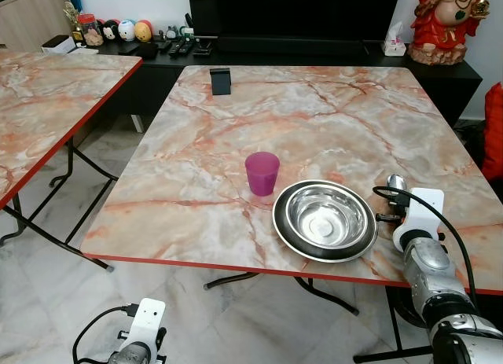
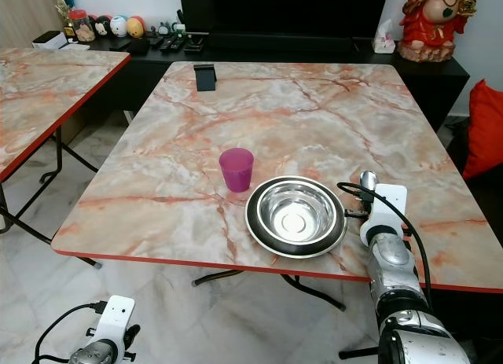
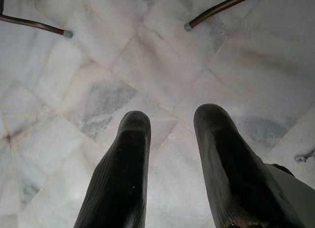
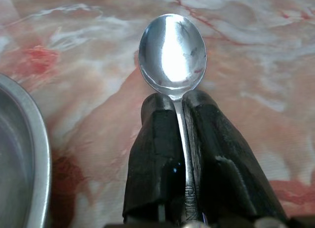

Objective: Setting the table

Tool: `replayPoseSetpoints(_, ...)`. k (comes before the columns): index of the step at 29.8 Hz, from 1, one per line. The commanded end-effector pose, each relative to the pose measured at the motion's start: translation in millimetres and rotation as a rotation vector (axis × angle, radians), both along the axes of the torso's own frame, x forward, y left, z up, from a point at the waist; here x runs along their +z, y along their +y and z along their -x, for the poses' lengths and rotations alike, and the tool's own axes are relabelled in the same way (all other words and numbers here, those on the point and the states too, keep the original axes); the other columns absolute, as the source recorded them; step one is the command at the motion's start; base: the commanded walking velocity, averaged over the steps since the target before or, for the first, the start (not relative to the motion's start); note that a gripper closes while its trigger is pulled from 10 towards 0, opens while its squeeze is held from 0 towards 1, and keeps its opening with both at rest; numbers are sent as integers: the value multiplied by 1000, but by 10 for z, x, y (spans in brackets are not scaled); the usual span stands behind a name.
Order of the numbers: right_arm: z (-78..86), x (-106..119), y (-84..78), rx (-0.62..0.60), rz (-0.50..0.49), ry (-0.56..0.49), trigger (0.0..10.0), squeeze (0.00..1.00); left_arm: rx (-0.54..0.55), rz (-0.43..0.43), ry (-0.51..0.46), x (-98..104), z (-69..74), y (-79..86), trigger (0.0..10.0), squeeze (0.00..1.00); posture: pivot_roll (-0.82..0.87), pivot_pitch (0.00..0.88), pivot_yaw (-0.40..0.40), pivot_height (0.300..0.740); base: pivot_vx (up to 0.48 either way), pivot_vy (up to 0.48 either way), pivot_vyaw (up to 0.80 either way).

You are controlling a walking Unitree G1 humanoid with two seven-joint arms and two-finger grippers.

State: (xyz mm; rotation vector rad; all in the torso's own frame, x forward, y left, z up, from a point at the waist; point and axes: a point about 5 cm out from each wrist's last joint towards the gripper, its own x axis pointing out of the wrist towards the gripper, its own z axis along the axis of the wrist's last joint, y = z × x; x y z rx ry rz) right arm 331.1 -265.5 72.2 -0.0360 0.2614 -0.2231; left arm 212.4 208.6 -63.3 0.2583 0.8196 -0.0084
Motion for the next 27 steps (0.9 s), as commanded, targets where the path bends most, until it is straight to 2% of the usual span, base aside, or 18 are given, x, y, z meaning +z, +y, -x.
replayPoseSetpoints(1, 33, -46, 1, 1, -1, 8, 10000, 0, -14, -19, 10, -7, 26, 43, 10000, 0, 56, 3, 45, 740, 0, 0, 0)
replayPoseSetpoints(27, 49, -120, 73, 14, -6, 36, 10000, 0, -17, -23, 10, -3, 23, 54, 10000, 0, 62, 8, 43, 740, 0, 0, 0)
